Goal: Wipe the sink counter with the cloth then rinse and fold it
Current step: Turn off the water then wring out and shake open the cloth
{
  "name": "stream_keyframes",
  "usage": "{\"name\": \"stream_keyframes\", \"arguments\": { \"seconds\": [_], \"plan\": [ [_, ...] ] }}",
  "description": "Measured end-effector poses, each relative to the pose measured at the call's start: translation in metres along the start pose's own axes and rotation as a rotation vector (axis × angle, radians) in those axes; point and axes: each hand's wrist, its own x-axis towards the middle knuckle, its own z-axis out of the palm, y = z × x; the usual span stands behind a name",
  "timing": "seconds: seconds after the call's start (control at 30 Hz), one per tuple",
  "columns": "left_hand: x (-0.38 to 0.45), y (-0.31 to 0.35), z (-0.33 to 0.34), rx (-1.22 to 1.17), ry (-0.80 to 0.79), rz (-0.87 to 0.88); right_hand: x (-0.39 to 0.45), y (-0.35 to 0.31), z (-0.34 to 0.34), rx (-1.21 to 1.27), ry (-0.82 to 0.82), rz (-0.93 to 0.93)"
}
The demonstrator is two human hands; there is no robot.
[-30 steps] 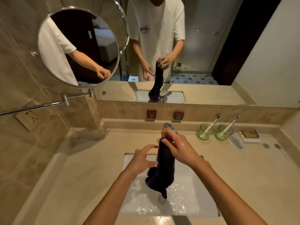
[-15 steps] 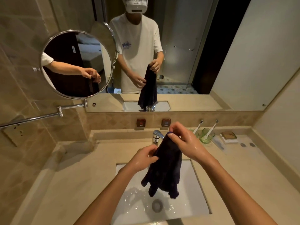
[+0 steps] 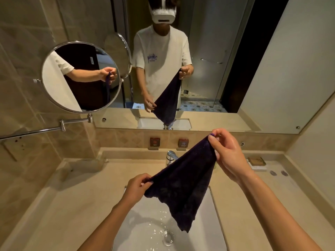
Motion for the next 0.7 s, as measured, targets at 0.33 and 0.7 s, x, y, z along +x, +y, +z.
{"name": "stream_keyframes", "arguments": {
  "seconds": [0.33, 0.7],
  "plan": [
    [-0.005, -0.021, 0.000, -0.290, -0.035, -0.190, 0.001, 0.009, -0.045, 0.080, 0.043, 0.057],
    [0.016, 0.082, -0.046, -0.667, 0.140, -0.167, 0.004, 0.049, -0.114, -0.068, 0.105, 0.240]
  ]
}}
